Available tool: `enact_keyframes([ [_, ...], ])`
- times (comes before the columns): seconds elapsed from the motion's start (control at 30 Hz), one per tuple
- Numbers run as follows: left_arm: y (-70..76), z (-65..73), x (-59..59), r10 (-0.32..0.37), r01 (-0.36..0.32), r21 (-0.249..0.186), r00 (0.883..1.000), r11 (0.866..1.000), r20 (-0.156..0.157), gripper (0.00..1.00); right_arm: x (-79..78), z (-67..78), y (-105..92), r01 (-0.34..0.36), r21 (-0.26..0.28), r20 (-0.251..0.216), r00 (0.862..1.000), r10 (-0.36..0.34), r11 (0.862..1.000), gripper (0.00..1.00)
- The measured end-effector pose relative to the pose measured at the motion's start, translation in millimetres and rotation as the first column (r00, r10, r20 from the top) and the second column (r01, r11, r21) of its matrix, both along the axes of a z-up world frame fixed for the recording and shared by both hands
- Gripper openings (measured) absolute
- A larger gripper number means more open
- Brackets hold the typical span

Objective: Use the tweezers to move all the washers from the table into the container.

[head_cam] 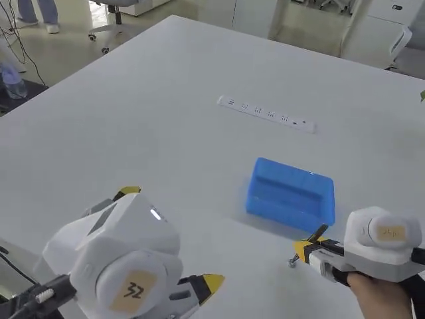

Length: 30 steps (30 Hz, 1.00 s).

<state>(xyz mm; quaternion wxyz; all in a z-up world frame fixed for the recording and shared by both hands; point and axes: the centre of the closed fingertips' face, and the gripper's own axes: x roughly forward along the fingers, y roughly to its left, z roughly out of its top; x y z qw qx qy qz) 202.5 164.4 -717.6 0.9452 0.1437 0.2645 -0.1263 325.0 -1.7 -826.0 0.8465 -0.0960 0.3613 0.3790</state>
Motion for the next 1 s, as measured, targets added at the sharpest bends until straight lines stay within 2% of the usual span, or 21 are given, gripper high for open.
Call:
enact_keyframes([
  [0.23,-1.1,-0.2,-0.5,-0.003,0.003,-0.001,1.0,1.0,0.005,0.98,-6.0,0.8,-0.8,0.023,0.012,0.014,1.0,-0.024,1.0,0.04],
  [0.43,-2.4,0.3,-2.1,-0.01,0.011,-0.021,1.0,1.0,0.011,0.99,-2.7,-0.7,-3.7,0.052,0.028,0.006,0.999,-0.052,0.998,0.04],
  [0.67,0.7,4.5,1.9,-0.002,0.002,-0.019,1.0,1.0,0.021,0.99,-2.2,-1.0,-2.1,0.049,0.021,0.022,0.999,-0.049,0.999,0.04],
  [0.87,-1.3,5.5,2.6,-0.021,0.021,0.012,1.0,1.0,0.021,0.98,-3.0,-0.7,-1.6,0.042,0.011,0.021,0.999,-0.042,0.999,0.04],
  [1.0,-0.5,8.0,3.7,-0.021,0.02,0.015,1.0,1.0,0.023,0.98,-0.9,-0.9,-2.7,0.047,0.006,0.007,0.999,-0.047,0.999,0.04],
])
